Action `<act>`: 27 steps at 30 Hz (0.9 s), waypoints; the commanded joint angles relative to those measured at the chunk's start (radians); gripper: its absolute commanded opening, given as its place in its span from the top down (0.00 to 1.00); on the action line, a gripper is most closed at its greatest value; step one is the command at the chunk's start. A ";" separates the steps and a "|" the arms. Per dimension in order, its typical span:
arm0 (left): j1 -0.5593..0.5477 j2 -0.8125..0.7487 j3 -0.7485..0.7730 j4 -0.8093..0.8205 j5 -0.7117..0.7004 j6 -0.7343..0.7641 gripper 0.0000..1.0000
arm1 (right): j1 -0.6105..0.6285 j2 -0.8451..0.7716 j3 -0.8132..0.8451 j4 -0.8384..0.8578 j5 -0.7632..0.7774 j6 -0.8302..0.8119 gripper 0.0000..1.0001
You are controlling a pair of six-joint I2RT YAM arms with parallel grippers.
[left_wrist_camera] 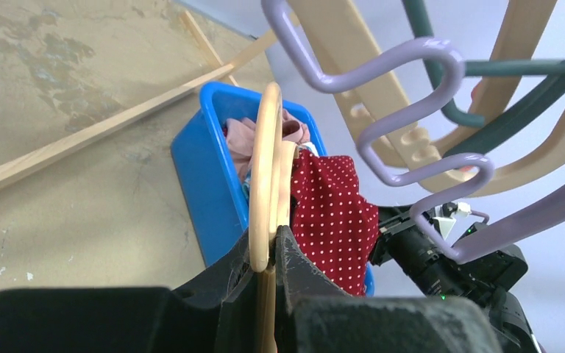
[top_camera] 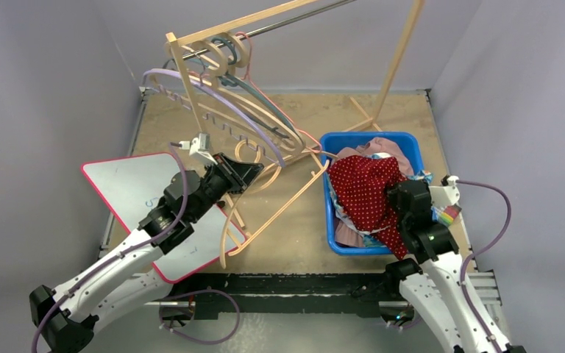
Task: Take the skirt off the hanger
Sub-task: Place the skirt in the bin, then place the hanger at the clothesline.
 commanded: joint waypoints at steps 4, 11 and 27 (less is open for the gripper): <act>0.001 -0.046 0.028 0.034 -0.058 0.005 1.00 | 0.001 0.030 0.096 -0.077 0.050 -0.075 0.61; 0.001 -0.037 0.019 0.066 -0.035 -0.006 1.00 | 0.001 -0.029 0.284 -0.203 0.032 -0.133 0.39; 0.001 -0.016 -0.103 0.493 0.156 -0.130 1.00 | 0.000 -0.094 0.544 0.027 -0.707 -0.893 0.01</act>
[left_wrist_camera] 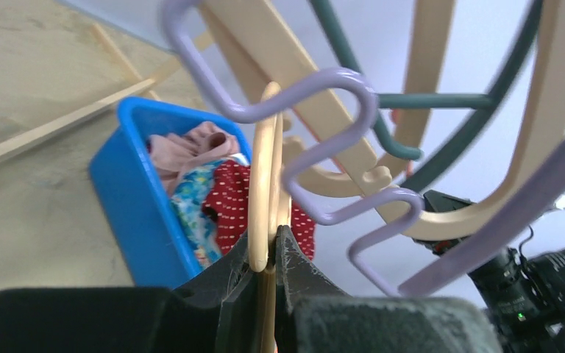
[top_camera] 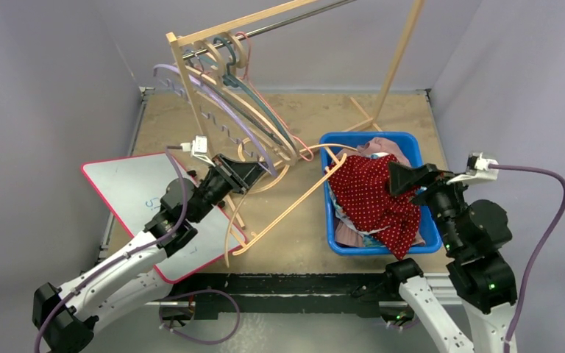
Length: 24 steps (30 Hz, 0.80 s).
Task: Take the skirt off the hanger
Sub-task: Place the hanger at the clothesline.
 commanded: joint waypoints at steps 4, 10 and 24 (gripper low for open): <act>0.001 0.043 -0.062 0.423 0.170 -0.081 1.00 | 0.001 0.143 0.178 -0.013 -0.432 -0.245 0.01; 0.001 0.130 -0.072 0.622 0.312 -0.096 1.00 | 0.001 0.245 0.287 -0.176 -0.515 -0.233 0.01; 0.001 0.180 -0.054 0.663 0.462 -0.069 1.00 | 0.001 0.347 0.293 -0.245 -0.878 -0.284 0.12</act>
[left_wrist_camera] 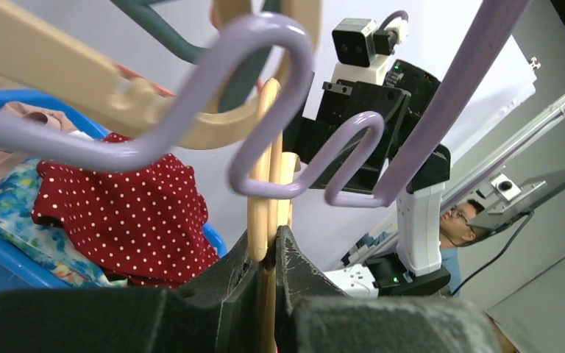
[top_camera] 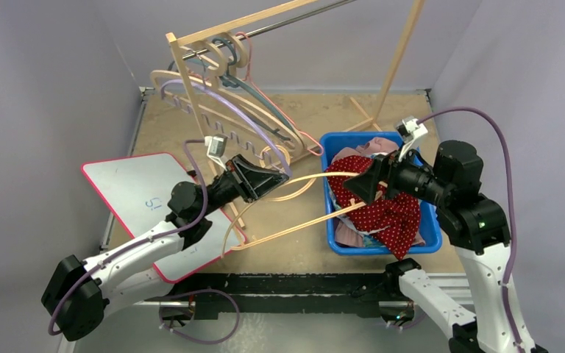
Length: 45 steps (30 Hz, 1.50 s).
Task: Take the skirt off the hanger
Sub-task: Place the hanger at the clothesline.
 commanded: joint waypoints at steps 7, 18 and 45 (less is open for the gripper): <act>0.001 -0.009 0.045 0.023 0.087 0.068 1.00 | 0.001 -0.054 -0.017 -0.073 -0.227 -0.075 0.15; 0.001 0.026 0.065 0.009 0.090 0.073 1.00 | 0.001 -0.098 -0.118 -0.001 -0.476 -0.085 0.58; 0.001 -0.054 0.093 -0.263 -0.061 0.209 0.12 | 0.000 -0.153 -0.190 -0.047 -0.329 -0.095 1.00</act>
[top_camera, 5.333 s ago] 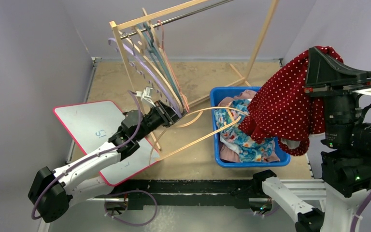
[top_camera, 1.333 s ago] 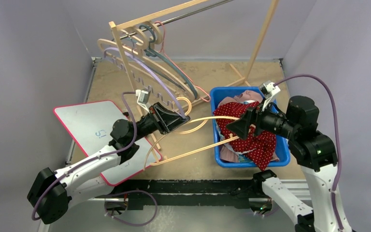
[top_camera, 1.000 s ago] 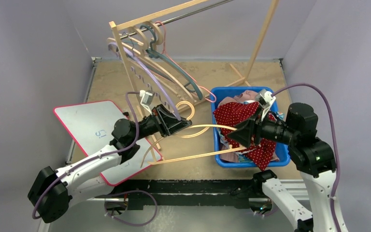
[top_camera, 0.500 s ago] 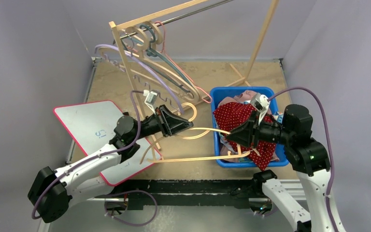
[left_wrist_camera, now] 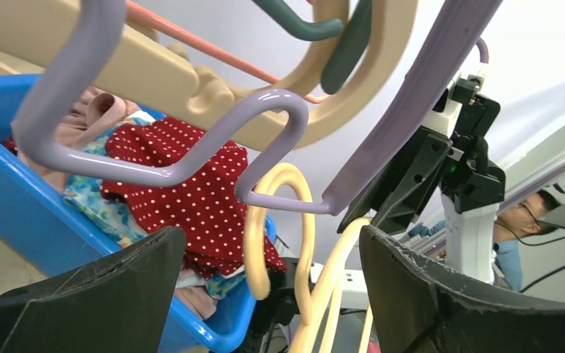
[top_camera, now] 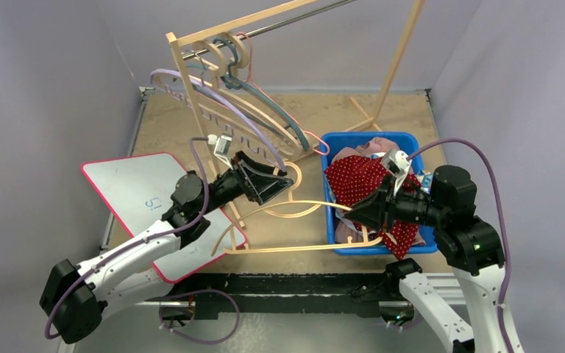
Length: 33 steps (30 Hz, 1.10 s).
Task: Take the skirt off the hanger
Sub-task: Place the hanger at the clothesline.
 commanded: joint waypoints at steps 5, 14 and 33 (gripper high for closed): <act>0.004 -0.068 0.077 -0.269 -0.210 0.137 0.08 | 0.005 -0.023 -0.001 -0.049 0.112 0.105 1.00; 0.003 -0.144 0.131 -0.532 -0.434 0.179 0.06 | 0.006 -0.043 -0.046 0.044 0.463 0.319 1.00; 0.003 -0.211 0.157 -0.650 -0.503 0.174 0.05 | 0.005 -0.035 -0.213 0.891 0.897 0.471 1.00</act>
